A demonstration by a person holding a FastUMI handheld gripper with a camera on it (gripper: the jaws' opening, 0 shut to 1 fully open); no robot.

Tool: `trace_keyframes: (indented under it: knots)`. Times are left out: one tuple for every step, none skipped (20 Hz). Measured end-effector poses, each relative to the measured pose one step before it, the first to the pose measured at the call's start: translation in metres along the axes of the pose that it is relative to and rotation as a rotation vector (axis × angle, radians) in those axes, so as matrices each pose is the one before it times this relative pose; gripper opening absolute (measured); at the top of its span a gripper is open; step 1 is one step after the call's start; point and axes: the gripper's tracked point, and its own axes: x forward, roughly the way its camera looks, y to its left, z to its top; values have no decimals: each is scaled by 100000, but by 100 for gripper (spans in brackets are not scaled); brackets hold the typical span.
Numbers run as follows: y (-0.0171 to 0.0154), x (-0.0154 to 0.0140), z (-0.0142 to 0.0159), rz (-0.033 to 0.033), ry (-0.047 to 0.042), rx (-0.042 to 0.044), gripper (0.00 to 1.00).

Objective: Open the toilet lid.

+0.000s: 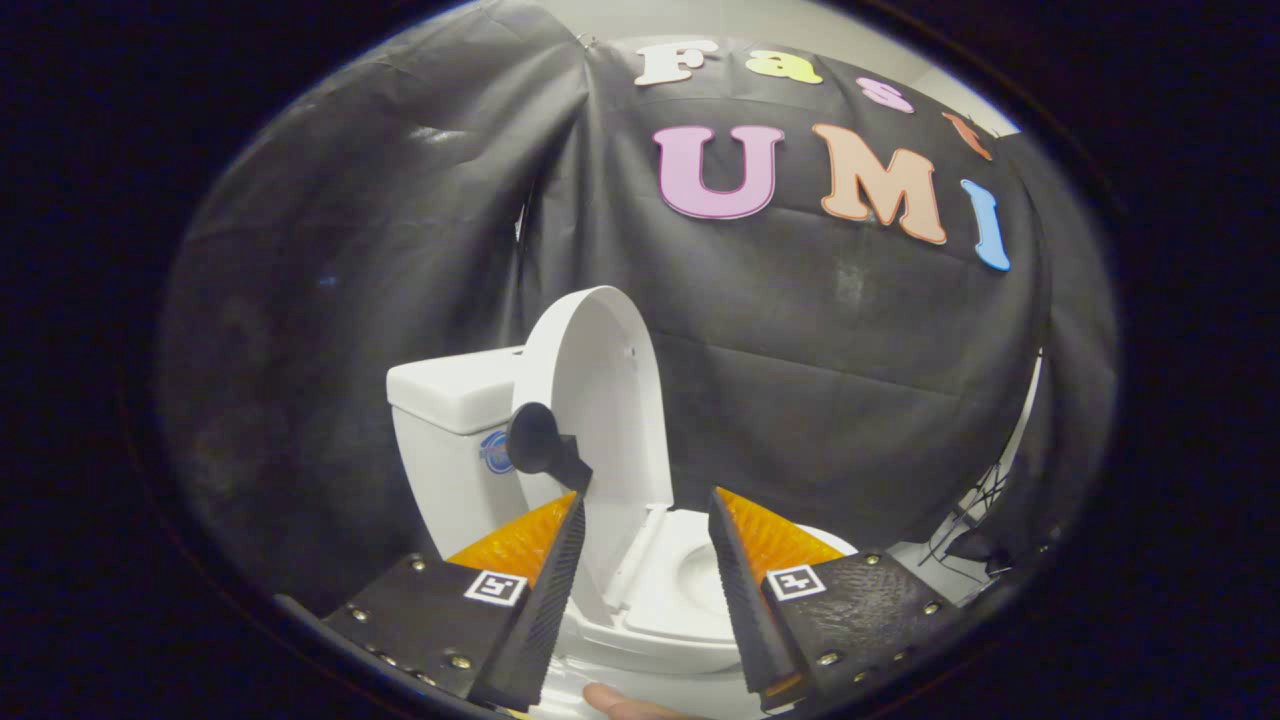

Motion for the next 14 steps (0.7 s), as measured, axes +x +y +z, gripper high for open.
trace_keyframes:
  knots:
    - [-861,182,-236,-1106,-252,-943,81]
    - [-701,-307,66,-1180,-169,-1147,90]
    - [-812,-212,-100,-730,-122,-954,98]
    - [-728,-238,-87,-881,-25,-368,98]
    - [-710,-157,-142,-598,50,384,98]
    - [-607,-163,-67,-165,8,1229,98]
    - [-592,-21,-120,-237,245,1407,98]
    - [-819,-136,96,-470,-235,1412,98]
    - [-1005,-189,87,-1153,-610,960,98]
    - [-1037,-104,83,-1737,-647,468,98]
    - [-1138,-64,115,-1742,-492,487,98]
    - [-845,-51,-58,-630,36,515,98]
    - [-778,-26,-95,-250,-14,1219,98]
    - [-996,-82,7,-714,-173,1405,98]
